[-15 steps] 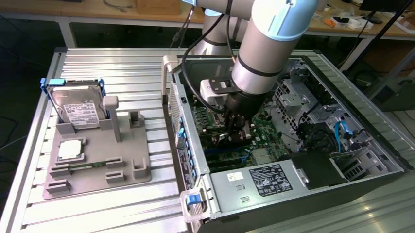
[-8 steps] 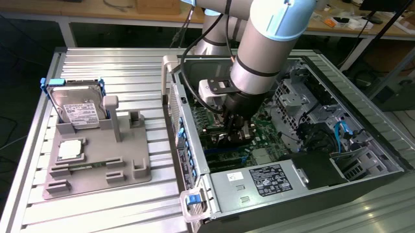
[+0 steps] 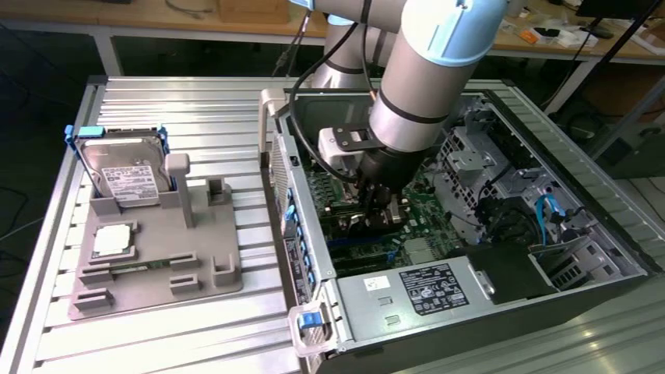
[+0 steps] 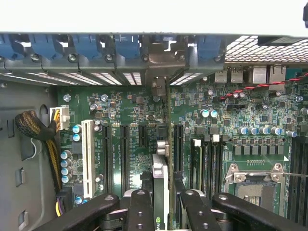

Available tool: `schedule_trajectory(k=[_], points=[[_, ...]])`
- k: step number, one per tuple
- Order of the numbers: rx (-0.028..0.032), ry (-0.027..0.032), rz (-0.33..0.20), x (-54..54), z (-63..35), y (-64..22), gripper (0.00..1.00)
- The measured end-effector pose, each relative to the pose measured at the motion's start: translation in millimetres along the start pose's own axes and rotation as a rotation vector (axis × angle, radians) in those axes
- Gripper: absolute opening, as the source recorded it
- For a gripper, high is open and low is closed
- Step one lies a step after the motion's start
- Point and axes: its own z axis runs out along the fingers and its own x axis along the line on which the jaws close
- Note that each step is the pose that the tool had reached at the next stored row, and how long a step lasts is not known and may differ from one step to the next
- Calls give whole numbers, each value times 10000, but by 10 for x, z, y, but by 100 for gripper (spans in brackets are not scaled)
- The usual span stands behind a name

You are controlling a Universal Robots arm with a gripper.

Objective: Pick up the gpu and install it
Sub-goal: 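Insert the gpu into the slot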

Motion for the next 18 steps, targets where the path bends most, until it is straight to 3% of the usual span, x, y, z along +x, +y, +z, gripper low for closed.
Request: schedule_trajectory(k=[18], points=[[-5,4,17,10,19,0,27]])
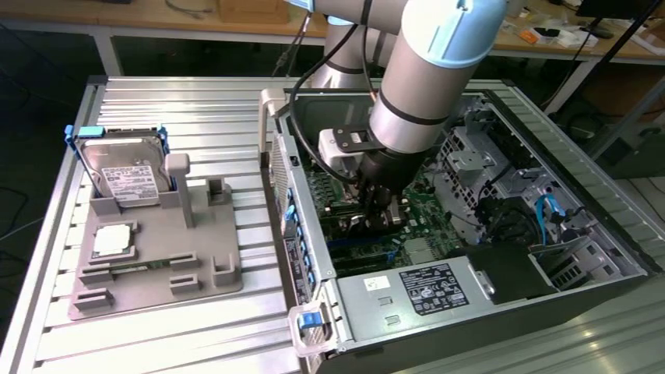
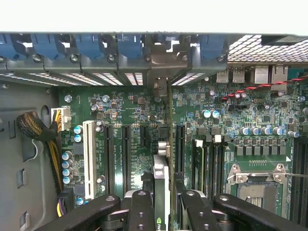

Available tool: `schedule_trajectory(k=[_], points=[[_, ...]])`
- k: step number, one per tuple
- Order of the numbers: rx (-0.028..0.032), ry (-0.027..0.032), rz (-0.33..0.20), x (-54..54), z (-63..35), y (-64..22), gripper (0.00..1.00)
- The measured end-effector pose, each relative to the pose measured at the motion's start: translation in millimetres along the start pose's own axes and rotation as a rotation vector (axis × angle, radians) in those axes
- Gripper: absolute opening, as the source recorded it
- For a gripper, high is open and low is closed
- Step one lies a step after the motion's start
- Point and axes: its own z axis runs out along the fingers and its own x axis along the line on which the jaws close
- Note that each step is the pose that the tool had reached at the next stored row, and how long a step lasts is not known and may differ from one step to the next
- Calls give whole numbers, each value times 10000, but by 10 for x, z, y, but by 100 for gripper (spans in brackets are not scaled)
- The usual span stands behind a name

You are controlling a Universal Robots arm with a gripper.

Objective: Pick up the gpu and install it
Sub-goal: 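Insert the gpu into the slot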

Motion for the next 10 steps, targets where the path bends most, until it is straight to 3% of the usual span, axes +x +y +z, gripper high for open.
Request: schedule_trajectory(k=[10], points=[[0,0,0,15,0,0,27]])
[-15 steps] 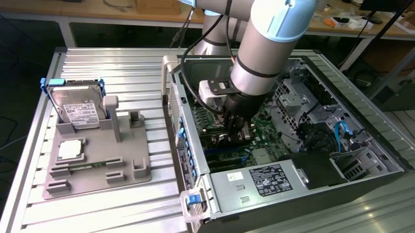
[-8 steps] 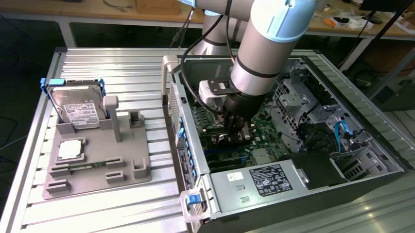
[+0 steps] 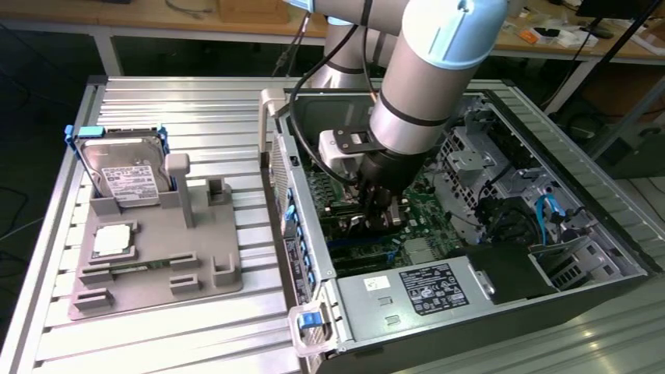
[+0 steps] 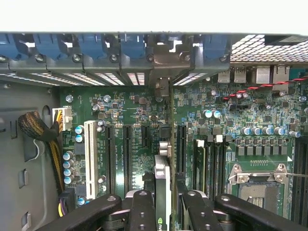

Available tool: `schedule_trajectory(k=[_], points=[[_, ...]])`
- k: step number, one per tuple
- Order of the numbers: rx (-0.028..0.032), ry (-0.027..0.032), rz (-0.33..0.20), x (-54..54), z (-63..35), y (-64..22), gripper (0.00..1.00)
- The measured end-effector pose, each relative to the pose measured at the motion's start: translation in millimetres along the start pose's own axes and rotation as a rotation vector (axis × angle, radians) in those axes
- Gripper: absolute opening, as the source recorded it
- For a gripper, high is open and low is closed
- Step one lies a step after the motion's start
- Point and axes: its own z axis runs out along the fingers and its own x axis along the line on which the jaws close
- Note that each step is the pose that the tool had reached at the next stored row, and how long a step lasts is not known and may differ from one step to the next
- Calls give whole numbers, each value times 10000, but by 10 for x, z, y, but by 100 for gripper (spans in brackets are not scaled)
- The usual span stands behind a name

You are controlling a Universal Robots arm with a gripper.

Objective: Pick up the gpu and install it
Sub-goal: 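Insert the gpu into the slot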

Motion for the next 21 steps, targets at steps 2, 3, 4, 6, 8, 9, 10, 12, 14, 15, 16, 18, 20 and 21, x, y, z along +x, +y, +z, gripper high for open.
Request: schedule_trajectory(k=[2,3,4,6,8,9,10,12,14,15,16,18,20,21], points=[[0,0,0,0,0,0,27],[-5,1,0,1,0,-1,27],[-9,1,-1,1,0,-3,27],[-43,0,1,2,0,-15,27],[-69,1,2,5,0,-23,27],[-71,1,3,6,0,-24,27],[-72,0,4,5,0,-23,27],[-73,1,3,6,0,-23,27],[-72,0,2,8,1,-24,27],[-73,0,2,11,1,-23,27],[-73,1,2,14,1,-24,27],[-73,0,2,14,2,-24,27],[-73,1,2,14,1,-24,27],[-72,0,3,16,2,-23,27]])
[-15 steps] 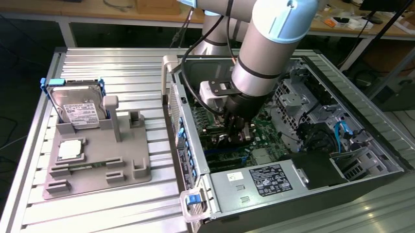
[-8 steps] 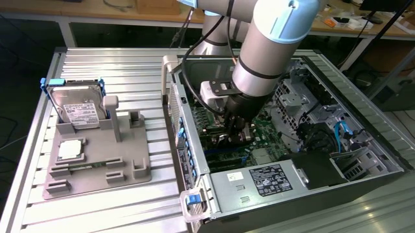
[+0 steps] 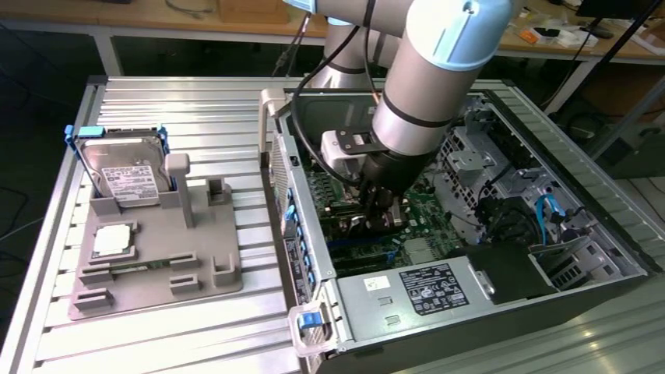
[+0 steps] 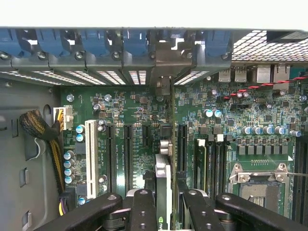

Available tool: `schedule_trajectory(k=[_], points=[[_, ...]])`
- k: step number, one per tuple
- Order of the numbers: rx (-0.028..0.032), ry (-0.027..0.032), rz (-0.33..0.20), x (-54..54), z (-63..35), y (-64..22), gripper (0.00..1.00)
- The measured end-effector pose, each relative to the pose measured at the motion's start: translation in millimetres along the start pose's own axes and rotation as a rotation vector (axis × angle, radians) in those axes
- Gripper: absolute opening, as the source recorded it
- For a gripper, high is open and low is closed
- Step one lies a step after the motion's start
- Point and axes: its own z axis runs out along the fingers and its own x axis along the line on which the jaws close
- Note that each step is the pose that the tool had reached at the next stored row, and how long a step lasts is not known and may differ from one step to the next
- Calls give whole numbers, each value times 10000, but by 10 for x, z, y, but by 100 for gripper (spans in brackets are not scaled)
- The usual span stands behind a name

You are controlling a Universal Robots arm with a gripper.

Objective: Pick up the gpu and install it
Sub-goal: 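Insert the gpu into the slot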

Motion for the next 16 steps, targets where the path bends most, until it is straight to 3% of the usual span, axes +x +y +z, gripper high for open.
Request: schedule_trajectory(k=[9,13,16], points=[[-1,3,0,15,0,0,27],[2,118,0,-6,2,0,27],[0,139,-1,-12,0,0,27]])
